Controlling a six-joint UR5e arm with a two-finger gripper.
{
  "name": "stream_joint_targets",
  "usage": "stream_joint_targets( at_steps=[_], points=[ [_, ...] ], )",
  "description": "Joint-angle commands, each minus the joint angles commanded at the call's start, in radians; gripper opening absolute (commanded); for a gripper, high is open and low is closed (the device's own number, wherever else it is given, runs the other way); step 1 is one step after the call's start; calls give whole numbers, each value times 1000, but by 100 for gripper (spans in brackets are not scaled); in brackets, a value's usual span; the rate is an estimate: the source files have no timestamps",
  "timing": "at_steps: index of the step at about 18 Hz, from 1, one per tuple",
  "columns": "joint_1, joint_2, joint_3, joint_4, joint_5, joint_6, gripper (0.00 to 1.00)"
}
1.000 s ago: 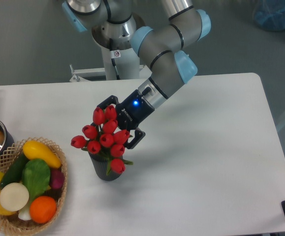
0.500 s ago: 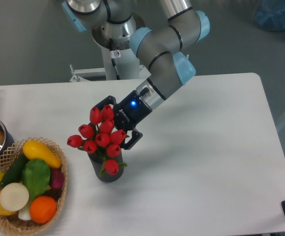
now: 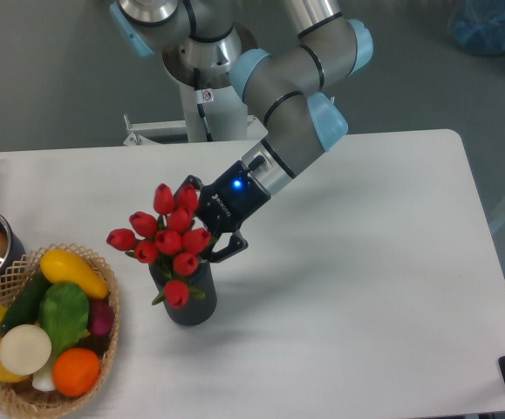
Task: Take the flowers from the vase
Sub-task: 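Lift the gripped tulips upward, drawing the stems out of the vase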
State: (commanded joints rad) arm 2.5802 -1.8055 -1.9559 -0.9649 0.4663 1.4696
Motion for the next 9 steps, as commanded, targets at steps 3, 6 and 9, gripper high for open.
stream_joint_targets(
  at_steps=[3,6,9],
  points=[
    [2,2,5,0,-3,-5,31],
    [5,0,6,0,-3,-5,30],
    [11,2,12,0,-11,-8,28]
  ],
)
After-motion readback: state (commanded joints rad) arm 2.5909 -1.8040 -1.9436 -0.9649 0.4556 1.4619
